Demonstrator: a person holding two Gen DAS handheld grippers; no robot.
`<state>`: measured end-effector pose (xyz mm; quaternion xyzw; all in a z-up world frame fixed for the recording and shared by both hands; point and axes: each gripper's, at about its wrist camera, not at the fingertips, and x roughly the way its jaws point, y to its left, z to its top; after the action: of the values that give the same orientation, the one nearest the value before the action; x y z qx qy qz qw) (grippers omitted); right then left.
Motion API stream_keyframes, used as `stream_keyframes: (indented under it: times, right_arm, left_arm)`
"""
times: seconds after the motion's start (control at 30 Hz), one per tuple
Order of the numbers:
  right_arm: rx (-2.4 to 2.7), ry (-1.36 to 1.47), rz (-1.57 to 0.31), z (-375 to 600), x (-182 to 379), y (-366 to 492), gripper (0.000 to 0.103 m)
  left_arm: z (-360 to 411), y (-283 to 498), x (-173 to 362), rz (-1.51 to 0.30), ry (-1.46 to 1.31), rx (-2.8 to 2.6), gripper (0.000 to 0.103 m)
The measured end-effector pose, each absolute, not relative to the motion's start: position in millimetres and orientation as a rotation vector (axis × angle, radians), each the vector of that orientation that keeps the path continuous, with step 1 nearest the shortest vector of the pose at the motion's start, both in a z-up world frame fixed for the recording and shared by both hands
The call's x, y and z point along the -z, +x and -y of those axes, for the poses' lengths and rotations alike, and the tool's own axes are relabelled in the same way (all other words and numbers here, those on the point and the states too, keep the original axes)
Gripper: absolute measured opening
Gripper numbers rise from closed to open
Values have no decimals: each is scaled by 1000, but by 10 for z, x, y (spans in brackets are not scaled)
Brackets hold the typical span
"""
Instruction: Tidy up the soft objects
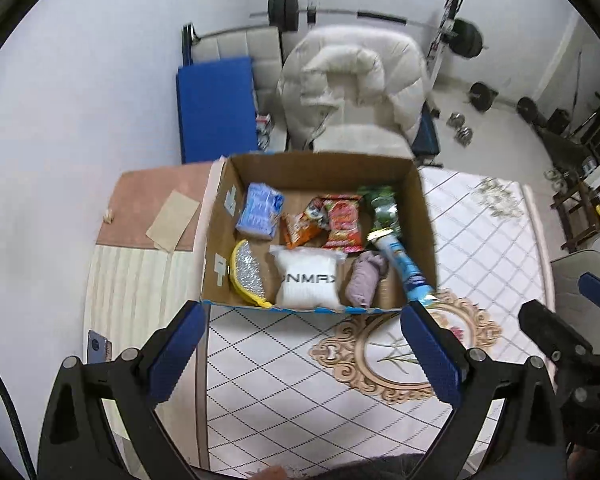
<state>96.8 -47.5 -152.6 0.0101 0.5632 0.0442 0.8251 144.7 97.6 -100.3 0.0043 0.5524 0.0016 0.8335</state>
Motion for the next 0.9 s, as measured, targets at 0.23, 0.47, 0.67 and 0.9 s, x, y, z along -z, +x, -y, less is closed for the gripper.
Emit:
stream_keyframes:
  times: [0.23, 0.47, 0.67, 0.9]
  right_arm:
    - [-83, 10, -1104, 528, 963, 493, 103]
    - [-102, 7, -1045, 542, 552, 129, 103]
    - [-107, -7, -999, 551, 298, -68, 103]
    - [-91, -19, -962, 585, 180, -168, 103]
  left_arm:
    - [-933, 1029, 594, -1111, -22, 18, 100]
    - [-981, 680, 204, -1028, -32, -15, 100]
    - [-1000, 518, -17, -972, -38, -7, 100]
    - [-971, 440, -126, -930, -22, -13, 100]
